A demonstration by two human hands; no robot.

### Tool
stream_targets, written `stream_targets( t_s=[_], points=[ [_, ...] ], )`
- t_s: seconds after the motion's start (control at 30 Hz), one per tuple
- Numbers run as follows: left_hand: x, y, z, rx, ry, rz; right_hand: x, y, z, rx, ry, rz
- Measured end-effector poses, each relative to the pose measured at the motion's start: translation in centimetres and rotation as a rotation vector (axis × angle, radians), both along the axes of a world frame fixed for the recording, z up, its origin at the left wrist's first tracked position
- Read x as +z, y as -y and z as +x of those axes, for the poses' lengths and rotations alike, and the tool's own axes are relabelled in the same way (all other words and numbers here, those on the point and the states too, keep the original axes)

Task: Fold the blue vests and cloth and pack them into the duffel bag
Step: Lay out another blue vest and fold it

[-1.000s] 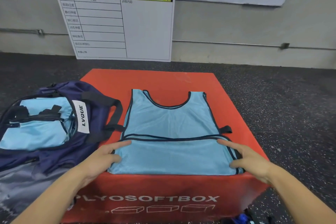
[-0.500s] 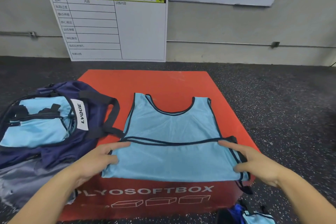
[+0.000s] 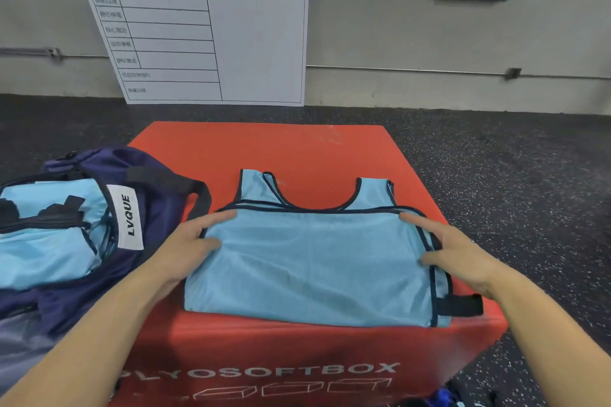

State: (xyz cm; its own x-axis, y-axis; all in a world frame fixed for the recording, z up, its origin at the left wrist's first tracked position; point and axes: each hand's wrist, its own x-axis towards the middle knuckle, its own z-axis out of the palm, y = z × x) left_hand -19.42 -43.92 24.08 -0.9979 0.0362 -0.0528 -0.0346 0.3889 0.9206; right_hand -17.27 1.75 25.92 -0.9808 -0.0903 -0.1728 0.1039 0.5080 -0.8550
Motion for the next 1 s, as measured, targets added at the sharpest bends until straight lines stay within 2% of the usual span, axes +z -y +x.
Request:
stream_targets(
  t_s=[0.33,0.43,0.6,0.77,0.93,1.0],
  points=[
    [-1.5,-1.3,-8.6,0.061,-0.014,-0.014,-1.2,1.3,-9.1,-0.151,-0.026,-0.054],
    [-2.1,-1.3,-10.8,0.051,-0.019,-0.081,-2.3,1.4,-11.0,-0.191,-0.023,-0.035],
    [-2.5,-1.9,-13.3,0.040,-0.033,-0.098,-3.4,2.2,-12.7,-0.257,-0.069,0.125],
    [-3.3,-1.8,-15.4,0.031,-0.093,-0.117,-4.1,1.9,-14.1,-0.331,-0.229,0.237],
    [-4.4,-0.9,-16.0,-0.021,-0.133,-0.223,-5.6,2.2,-14.6,-0.356,-0.202,0.352],
    [-4.1,-1.2,-16.0,-0.066,-0.195,-0.311,-5.7,3.1,-14.6,-0.373,-0.287,0.553]
  ],
)
